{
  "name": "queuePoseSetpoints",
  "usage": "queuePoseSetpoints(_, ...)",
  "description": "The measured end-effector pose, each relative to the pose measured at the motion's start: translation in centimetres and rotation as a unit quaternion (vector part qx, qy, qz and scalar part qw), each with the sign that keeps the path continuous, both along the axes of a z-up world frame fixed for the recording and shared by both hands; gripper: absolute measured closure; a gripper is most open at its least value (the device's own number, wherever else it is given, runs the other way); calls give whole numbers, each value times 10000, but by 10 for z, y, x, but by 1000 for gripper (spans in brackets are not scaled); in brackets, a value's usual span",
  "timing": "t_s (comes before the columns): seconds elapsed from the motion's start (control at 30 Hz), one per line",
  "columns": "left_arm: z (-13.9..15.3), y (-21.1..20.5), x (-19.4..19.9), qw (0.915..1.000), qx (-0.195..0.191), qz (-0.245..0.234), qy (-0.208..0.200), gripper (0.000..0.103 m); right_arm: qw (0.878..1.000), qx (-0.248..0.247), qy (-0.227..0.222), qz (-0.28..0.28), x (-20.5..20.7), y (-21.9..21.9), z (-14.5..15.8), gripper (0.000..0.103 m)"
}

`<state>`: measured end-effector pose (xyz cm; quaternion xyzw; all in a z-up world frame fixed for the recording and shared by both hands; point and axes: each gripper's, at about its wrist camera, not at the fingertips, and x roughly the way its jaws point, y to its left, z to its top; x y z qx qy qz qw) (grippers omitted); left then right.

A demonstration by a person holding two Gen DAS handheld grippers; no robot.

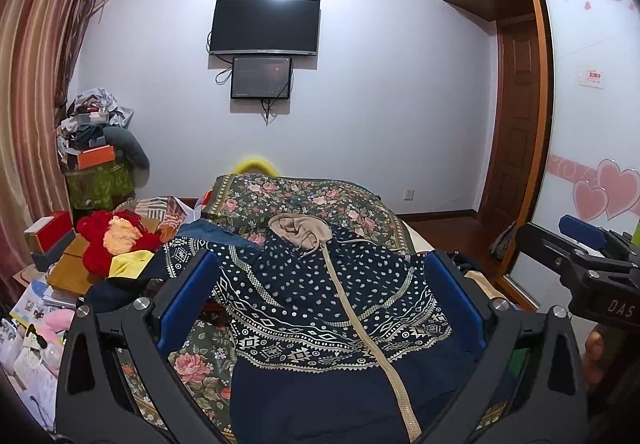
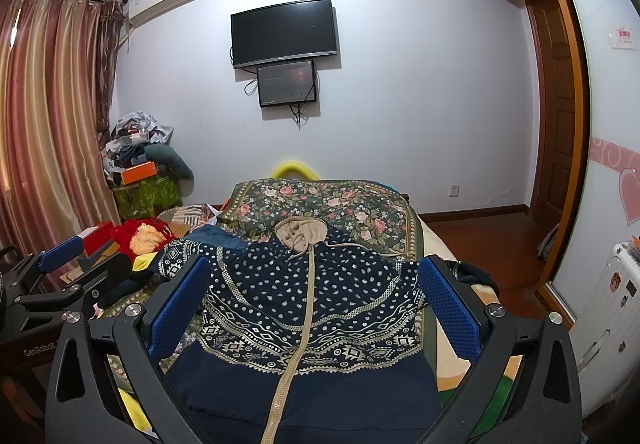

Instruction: Fold large clothes

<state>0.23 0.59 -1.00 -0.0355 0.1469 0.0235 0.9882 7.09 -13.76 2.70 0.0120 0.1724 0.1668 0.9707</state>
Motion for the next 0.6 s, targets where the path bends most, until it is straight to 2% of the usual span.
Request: queuePoseSetpoints(0.6, -1, 0, 1, 10000, -2, 15, 0, 0, 10000, -9, 8, 4, 0, 1, 2, 0)
